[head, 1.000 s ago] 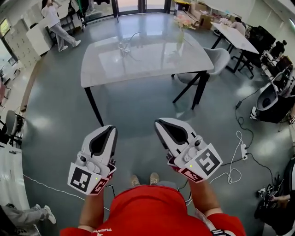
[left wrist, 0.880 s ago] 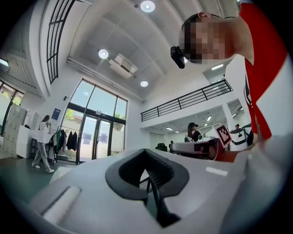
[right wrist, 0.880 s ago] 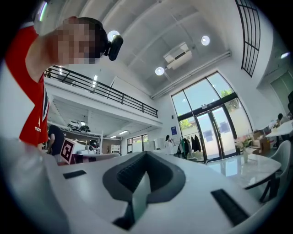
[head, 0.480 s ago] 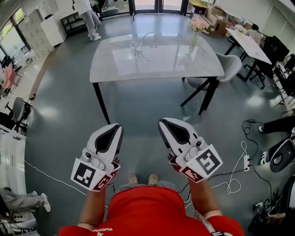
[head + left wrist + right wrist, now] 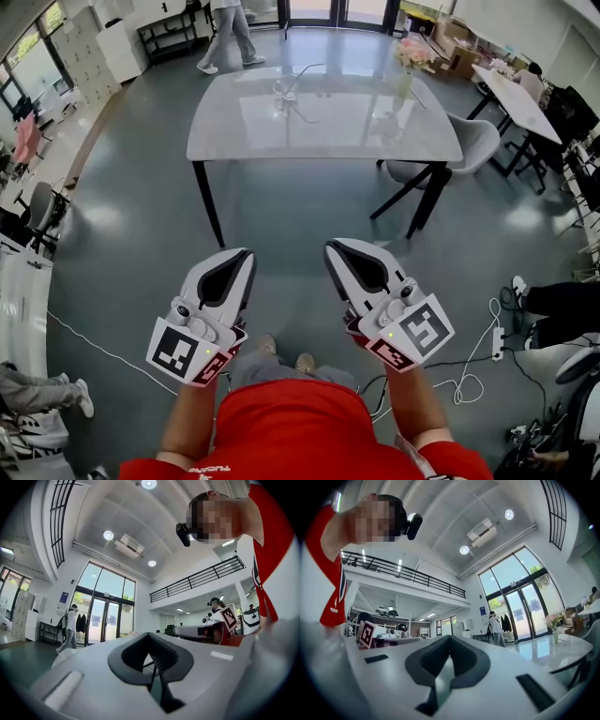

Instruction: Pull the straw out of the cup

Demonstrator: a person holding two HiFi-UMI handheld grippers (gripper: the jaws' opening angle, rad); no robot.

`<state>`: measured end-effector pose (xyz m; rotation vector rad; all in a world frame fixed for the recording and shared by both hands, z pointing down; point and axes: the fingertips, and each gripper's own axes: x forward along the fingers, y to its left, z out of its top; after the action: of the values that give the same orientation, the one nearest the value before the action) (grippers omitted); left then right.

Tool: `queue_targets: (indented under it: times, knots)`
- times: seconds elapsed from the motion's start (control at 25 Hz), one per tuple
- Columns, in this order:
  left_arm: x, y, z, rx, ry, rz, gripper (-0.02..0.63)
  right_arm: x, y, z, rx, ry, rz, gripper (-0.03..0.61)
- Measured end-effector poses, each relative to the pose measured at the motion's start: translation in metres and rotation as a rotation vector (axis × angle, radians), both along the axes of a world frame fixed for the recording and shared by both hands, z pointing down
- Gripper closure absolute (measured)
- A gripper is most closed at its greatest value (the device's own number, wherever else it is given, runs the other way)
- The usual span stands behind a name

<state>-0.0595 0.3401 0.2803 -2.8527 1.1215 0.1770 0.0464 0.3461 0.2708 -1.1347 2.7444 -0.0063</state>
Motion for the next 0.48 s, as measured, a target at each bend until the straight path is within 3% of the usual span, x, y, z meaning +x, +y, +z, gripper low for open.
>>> queue_targets:
  times: [0.48]
  knots:
    - [0.002,-0.046,0.007,0.004,0.016,-0.002,0.609,0.005,-0.043,0.006,-0.007,0.022,0.020,0.578]
